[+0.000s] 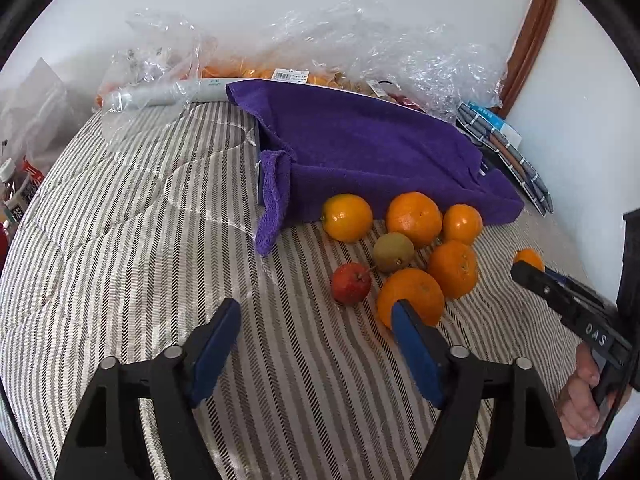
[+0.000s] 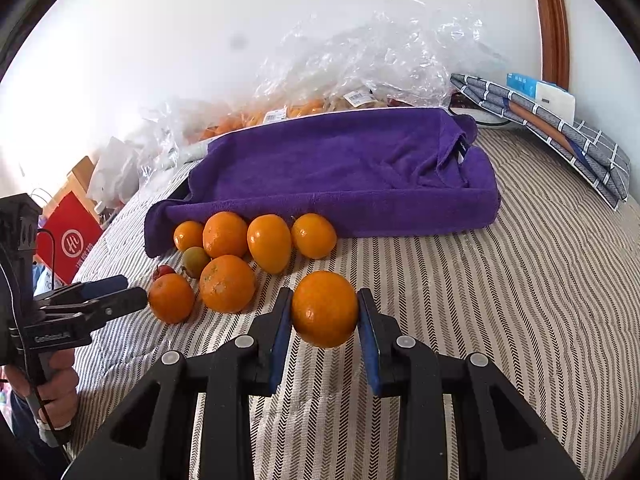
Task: Organize fruits
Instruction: 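Grasp the small red fruit with the left gripper while the right gripper holds the orange, then lower the orange and red fruit onto the purple towel, opening both grippers, then grasp an orange with the right gripper while the left gripper grasps another orange, then carry both oranges onto the purple towel and open both grippers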
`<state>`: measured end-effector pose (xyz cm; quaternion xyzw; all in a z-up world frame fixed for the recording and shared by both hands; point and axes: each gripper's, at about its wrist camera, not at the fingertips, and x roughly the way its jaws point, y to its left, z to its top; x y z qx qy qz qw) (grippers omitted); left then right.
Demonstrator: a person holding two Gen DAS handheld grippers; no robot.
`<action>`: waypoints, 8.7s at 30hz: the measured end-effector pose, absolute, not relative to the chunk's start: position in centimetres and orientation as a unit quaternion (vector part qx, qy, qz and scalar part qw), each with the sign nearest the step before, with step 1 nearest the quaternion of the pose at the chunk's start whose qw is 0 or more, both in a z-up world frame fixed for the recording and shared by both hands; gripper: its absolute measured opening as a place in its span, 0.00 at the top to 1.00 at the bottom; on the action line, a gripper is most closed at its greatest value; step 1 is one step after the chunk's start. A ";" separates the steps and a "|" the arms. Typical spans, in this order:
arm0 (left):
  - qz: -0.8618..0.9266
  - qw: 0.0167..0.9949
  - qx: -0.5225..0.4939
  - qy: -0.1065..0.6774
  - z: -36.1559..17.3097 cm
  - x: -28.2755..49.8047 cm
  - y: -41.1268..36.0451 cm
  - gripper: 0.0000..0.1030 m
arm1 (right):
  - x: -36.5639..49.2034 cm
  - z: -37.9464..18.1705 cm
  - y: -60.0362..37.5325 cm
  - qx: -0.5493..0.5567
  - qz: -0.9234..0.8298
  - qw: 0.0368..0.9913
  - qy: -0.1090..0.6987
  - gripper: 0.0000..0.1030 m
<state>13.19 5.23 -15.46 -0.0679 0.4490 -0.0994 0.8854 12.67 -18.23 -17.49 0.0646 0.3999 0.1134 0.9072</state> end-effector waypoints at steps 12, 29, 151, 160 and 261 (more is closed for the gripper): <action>-0.090 0.885 -0.028 0.456 -15.8 14.6 2.6 0.60 | 12.5 -17.3 -18.4 0.076 0.129 0.907 0.394 0.69; -0.090 0.903 -0.041 0.418 -12.6 14.1 2.5 0.78 | 11.8 -14.4 -19.4 0.039 0.103 0.922 0.372 0.69; -0.026 0.914 -0.105 0.391 -12.8 18.5 6.3 0.55 | 18.8 -12.9 -16.9 0.029 0.080 0.921 0.380 0.40; 0.020 0.908 -0.088 0.409 -14.5 14.3 8.7 0.55 | 15.5 -13.9 -16.1 0.019 0.080 0.920 0.382 0.46; -0.081 0.930 -0.115 0.340 -9.5 16.6 3.3 0.68 | 15.8 -13.5 -20.1 0.040 0.119 0.924 0.362 0.69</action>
